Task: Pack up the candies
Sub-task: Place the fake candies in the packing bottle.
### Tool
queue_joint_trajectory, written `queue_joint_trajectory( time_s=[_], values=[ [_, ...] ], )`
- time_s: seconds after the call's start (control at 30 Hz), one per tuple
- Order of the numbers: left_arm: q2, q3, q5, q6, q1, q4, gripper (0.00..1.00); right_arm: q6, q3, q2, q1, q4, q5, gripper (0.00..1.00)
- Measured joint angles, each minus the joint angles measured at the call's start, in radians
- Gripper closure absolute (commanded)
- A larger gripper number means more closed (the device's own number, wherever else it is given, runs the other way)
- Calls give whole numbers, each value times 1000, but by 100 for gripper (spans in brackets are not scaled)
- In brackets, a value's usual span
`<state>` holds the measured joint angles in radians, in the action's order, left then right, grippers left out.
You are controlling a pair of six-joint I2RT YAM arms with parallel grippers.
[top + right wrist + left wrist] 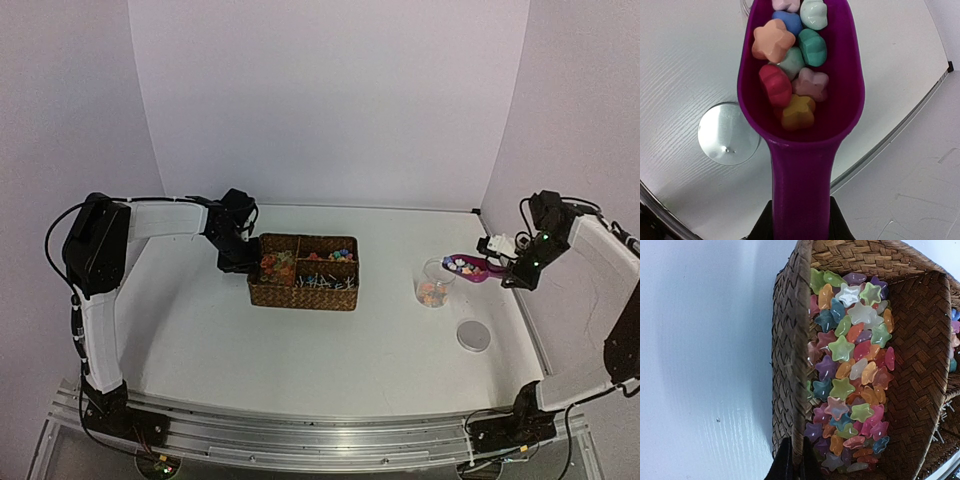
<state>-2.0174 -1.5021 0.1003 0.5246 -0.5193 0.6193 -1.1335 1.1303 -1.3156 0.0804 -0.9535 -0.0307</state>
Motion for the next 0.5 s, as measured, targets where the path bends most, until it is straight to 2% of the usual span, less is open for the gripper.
queue_joint_trajectory(
  time_s=[0.5],
  values=[
    [0, 0, 5, 0, 2, 0, 100, -48, 91, -94, -99, -9, 182, 100]
  ],
)
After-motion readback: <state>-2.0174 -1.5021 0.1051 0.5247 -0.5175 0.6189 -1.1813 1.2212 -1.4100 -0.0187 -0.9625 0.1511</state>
